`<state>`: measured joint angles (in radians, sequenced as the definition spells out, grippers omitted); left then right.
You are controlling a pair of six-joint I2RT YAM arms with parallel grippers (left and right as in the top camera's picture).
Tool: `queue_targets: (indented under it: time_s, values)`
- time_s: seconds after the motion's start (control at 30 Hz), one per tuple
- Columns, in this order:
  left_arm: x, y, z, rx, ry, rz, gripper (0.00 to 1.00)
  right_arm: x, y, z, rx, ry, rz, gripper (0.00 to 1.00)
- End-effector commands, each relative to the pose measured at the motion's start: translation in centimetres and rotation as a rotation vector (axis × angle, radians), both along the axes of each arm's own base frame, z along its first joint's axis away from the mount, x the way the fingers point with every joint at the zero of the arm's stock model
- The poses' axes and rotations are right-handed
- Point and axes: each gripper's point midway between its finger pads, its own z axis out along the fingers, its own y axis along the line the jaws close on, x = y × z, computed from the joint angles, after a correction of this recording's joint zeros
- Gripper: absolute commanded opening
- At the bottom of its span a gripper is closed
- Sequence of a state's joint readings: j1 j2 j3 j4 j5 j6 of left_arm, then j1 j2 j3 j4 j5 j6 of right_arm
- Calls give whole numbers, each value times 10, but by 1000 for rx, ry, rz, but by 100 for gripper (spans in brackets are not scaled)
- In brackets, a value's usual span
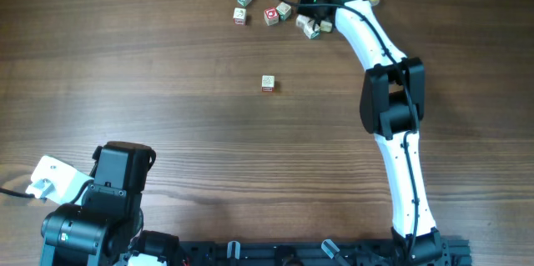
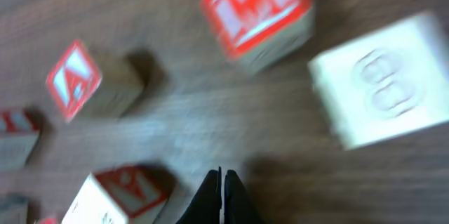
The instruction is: Form a horizontal line
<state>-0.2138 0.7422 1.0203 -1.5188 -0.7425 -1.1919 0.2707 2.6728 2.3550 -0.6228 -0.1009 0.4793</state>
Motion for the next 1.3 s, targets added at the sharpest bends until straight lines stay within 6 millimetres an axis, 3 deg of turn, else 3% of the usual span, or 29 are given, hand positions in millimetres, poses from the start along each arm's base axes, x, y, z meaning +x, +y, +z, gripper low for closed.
queue_targets:
  time_s: [0.0, 0.1, 0.17, 0.23, 0.27, 0.33, 0.37, 0.47, 0.8, 1.03, 1.27]
  values:
    - [-1, 2, 0, -2, -15, 25, 100, -16, 27, -15, 5, 37, 87, 5]
    - [-1, 2, 0, -2, -15, 25, 100, -15, 27, -3, -12, 19, 76, 5]
    - [-1, 2, 0, -2, -15, 25, 100, -12, 24, 14, -23, -8, 62, 7]
    - [-1, 2, 0, -2, -15, 25, 100, -9, 21, 37, -27, -42, 51, 27]
    - [-1, 2, 0, -2, -15, 25, 100, -9, 20, 53, -26, -61, 48, 47]
    - [-1, 2, 0, -3, -15, 25, 100, -12, 19, 73, -22, -74, 47, 75]
    - [-1, 2, 0, -2, -15, 25, 100, -14, 19, 80, -21, -77, 49, 79]
    - [-1, 2, 0, -3, -15, 25, 100, -24, 23, 88, -27, -57, 60, 82]
    - [-1, 2, 0, -3, -15, 25, 100, -66, 36, 64, -45, 122, -25, 81]
    - [-1, 2, 0, -3, -15, 25, 100, -66, 24, 42, -214, 78, -240, 82]
    - [-1, 2, 0, -2, -15, 25, 100, -63, 19, 25, -189, 94, -340, 81]
